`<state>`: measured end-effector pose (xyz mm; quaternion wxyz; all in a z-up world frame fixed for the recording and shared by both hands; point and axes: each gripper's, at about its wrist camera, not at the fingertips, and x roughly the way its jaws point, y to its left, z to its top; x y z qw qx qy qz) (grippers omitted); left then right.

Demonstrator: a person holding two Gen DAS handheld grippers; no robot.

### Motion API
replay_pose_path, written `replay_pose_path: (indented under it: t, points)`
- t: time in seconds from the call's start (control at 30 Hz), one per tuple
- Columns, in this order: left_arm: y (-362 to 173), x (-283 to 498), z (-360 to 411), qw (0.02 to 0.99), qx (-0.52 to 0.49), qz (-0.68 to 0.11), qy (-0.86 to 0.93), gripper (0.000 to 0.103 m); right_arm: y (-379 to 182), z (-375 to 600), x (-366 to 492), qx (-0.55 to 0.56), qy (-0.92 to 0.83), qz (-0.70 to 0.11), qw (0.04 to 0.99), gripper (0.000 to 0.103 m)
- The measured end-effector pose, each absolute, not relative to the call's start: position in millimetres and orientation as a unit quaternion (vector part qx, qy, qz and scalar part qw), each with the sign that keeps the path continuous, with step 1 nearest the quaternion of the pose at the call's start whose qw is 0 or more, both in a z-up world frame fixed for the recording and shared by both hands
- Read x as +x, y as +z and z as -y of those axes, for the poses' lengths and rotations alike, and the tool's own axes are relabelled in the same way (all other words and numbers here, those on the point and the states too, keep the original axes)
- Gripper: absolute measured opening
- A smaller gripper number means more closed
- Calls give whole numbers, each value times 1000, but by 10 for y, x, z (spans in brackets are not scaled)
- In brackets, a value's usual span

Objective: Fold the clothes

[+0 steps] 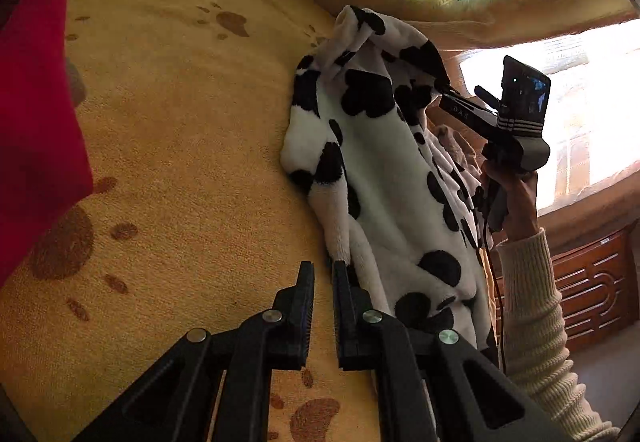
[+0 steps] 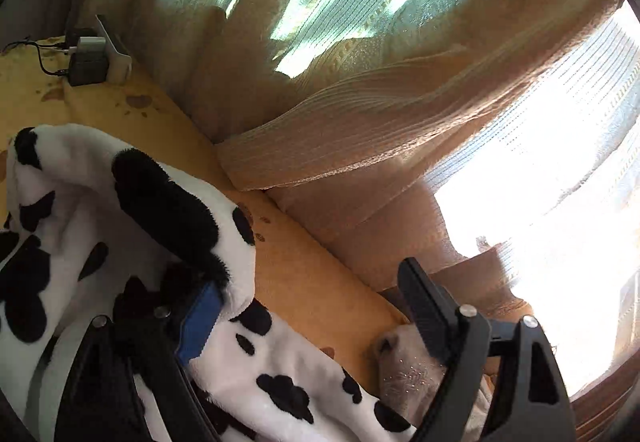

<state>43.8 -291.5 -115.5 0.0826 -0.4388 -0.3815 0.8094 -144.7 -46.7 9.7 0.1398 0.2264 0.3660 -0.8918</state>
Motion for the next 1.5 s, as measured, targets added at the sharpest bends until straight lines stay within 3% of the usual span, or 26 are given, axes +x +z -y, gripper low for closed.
replay_pose_path:
  t: [0.27, 0.33, 0.37, 0.6, 0.7, 0.73, 1.03, 1.17, 1.3, 1.4, 1.5]
  points:
    - [-1285, 162, 2644, 73, -459, 397, 791, 10, 457, -220, -506, 191, -924, -272, 190, 91]
    - [-1358, 116, 2612, 68, -461, 411, 783, 10, 487, -398, -317, 185, -930, -250, 196, 102]
    - [-1395, 94, 2597, 66, -462, 418, 779, 10, 502, -488, -223, 182, -933, -239, 199, 103]
    - [-1425, 23, 2507, 60, -443, 460, 768, 10, 544, -1041, 356, 169, -944, -169, 226, 103]
    - [-1316, -28, 2524, 51, -427, 457, 779, 9, 513, -1110, 531, 176, -940, -144, 255, 103]
    - [-1284, -15, 2533, 51, -421, 457, 782, 4, 503, -1132, 590, 178, -938, -136, 265, 103]
    - [-1046, 234, 2743, 40, -390, 456, 799, 4, 375, -1113, 1108, 213, -895, -75, 384, 103]
    - [-1018, 360, 2828, 57, -383, 456, 801, 4, 228, -715, 1403, 257, -840, -85, 471, 103]
    - [-1008, 379, 2831, 67, -382, 454, 802, 4, -58, -164, 1709, 304, -790, -155, 509, 103]
    - [-981, 407, 2846, 73, -383, 443, 807, 4, -344, 65, 1760, 321, -797, -233, 456, 103]
    - [-924, 425, 2829, 53, -392, 399, 827, 4, -492, -11, 1582, 355, -812, -234, 401, 100]
